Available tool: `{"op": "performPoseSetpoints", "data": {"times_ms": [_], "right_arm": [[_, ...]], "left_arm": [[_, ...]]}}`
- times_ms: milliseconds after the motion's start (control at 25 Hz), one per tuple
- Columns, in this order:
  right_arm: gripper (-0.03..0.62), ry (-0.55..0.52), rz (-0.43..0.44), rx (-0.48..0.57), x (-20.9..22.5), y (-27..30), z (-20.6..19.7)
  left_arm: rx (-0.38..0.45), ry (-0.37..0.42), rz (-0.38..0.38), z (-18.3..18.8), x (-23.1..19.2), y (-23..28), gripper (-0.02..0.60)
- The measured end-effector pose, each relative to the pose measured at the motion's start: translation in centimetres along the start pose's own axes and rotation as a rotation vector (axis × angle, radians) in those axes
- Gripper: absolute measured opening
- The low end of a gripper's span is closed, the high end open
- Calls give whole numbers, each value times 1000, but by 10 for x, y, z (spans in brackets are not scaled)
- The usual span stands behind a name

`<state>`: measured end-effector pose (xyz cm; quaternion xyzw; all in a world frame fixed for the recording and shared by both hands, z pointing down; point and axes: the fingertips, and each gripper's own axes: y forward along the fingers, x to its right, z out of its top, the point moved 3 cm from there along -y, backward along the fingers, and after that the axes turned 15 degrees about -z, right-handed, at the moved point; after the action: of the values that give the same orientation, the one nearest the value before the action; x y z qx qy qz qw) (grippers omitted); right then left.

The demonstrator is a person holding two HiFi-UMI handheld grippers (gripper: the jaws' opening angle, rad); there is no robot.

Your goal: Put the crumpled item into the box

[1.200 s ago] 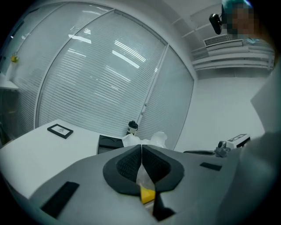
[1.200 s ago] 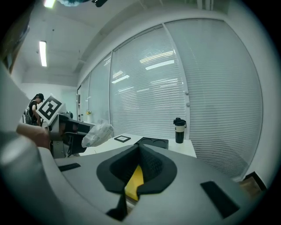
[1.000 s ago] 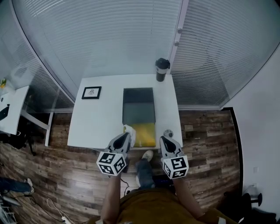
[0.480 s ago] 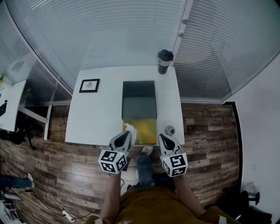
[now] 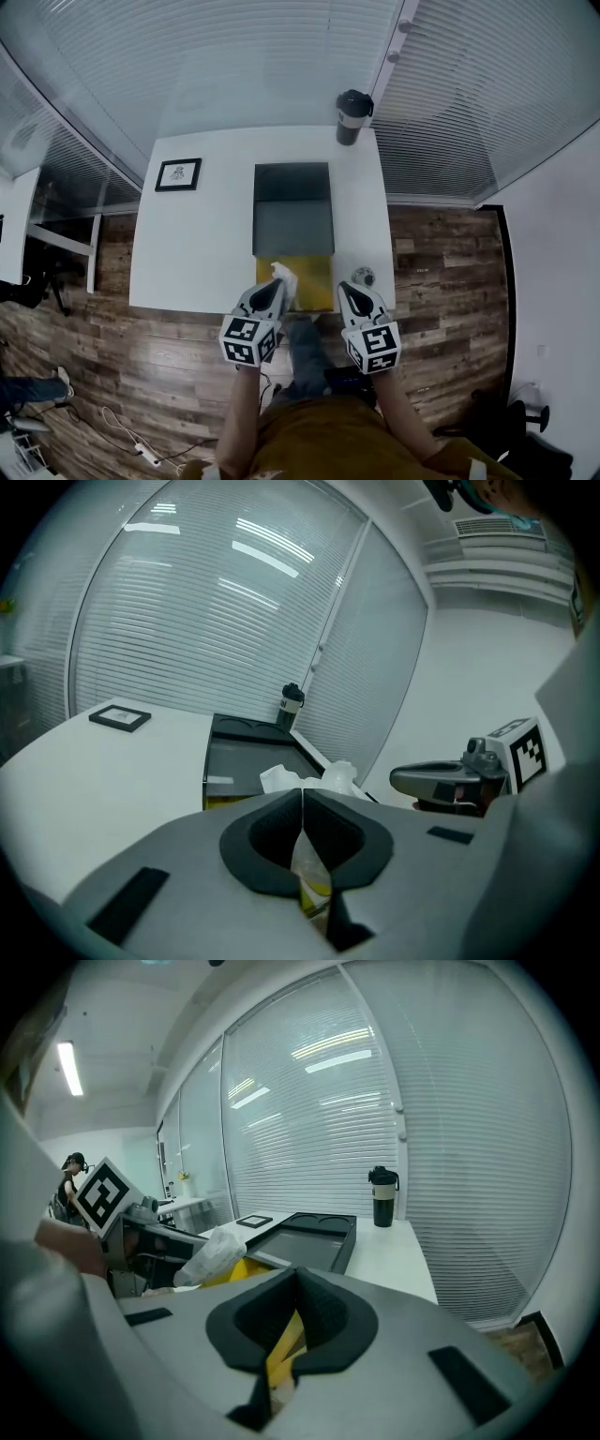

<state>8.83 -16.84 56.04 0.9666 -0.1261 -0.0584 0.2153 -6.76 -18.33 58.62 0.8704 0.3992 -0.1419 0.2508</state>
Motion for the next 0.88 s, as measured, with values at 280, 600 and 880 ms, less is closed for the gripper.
{"op": "performPoseSetpoints", "data": {"times_ms": [280, 600, 880], "right_arm": [[12, -3, 11, -69, 3, 21, -18], [12, -15, 23, -97, 2, 40, -23], [12, -17, 16, -124, 4, 45, -32]], "left_arm": [[-68, -19, -6, -16, -17, 21, 29], [-212, 82, -3, -27, -22, 45, 29], [-354, 177, -5, -43, -17, 64, 29]]}}
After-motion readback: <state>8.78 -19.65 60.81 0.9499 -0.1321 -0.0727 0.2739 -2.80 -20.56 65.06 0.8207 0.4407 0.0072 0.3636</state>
